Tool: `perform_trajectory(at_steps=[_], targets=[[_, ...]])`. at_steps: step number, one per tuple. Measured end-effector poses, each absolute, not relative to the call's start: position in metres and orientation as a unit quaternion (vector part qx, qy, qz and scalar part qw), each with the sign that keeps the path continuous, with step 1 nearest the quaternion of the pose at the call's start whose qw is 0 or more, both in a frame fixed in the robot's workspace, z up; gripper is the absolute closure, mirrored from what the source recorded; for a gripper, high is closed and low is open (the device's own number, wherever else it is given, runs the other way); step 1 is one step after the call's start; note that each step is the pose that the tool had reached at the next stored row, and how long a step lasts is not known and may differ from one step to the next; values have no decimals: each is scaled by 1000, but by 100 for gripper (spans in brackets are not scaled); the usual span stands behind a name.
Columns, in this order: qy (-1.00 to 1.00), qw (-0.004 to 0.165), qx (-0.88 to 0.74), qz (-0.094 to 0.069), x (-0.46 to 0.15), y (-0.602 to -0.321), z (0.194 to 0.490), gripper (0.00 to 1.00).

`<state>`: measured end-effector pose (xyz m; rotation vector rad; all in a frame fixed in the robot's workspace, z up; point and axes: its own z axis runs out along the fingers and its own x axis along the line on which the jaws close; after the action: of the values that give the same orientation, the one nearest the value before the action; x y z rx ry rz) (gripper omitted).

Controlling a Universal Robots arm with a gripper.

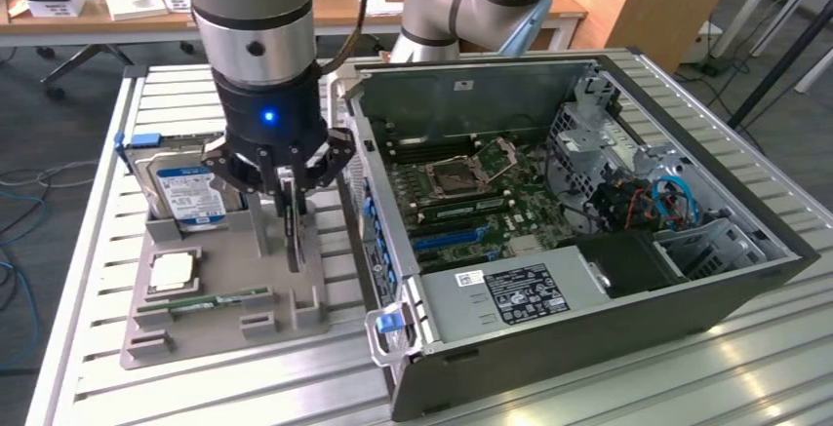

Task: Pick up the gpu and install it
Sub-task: 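Pick up the gpu and move the gpu toward the slot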

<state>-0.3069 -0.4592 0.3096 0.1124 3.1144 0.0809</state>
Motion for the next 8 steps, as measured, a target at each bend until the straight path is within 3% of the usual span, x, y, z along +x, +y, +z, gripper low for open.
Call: perform_trajectory(at_steps=[8], targets=[[999, 12, 36, 26, -307, -459, 327, 74]])
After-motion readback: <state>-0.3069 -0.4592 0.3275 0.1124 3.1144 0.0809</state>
